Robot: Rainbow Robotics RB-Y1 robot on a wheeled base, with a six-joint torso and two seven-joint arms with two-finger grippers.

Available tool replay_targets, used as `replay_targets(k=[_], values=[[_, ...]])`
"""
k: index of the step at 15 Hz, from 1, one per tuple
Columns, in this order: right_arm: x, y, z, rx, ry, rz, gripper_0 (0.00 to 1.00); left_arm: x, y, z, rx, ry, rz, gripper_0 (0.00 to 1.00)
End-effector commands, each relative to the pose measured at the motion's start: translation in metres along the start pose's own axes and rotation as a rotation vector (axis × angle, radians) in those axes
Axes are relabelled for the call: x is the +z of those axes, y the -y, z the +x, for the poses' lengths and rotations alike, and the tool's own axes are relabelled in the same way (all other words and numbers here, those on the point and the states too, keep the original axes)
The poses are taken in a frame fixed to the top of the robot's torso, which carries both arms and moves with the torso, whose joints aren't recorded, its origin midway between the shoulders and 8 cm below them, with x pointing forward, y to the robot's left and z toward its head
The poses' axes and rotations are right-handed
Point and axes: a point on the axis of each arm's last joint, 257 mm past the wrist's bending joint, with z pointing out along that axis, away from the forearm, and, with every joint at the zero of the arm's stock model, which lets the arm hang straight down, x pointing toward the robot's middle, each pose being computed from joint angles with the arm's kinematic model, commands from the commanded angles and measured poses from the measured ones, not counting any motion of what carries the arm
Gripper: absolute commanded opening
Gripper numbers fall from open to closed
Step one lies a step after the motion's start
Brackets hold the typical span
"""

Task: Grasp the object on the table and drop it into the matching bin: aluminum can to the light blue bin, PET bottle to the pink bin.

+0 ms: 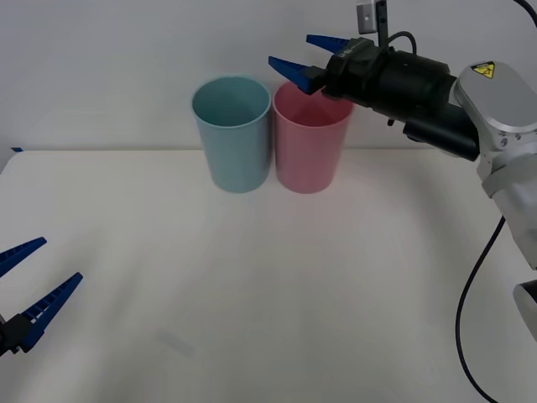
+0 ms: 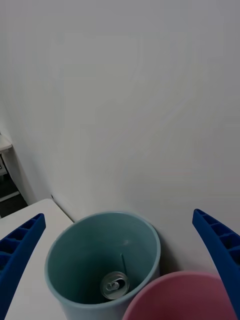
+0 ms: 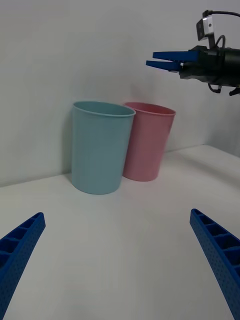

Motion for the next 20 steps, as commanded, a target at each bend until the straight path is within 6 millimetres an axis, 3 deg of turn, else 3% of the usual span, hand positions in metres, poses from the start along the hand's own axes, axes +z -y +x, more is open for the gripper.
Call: replay_targets(k=[1, 8, 11, 20], values=[[-0.044, 0.001, 0.008, 0.001, 0.004, -0.045, 1.0, 0.0, 0.0, 0.0, 0.0, 0.0, 0.0, 1.0], [-0.167, 0.009, 0.034, -0.076, -0.021, -0.087, 1.0, 0.0, 0.0, 0.0, 0.0, 0.0, 0.0, 1.0], [-0.222, 0.019, 0.058, -0.137, -0.039, -0.049, 1.0, 0.0, 0.0, 0.0, 0.0, 0.0, 0.0, 1.0], [-0.331, 0.032, 0.122, -0.148, -0.084, 0.129, 1.0, 0.0, 0.0, 0.0, 0.0, 0.0, 0.0, 1.0]])
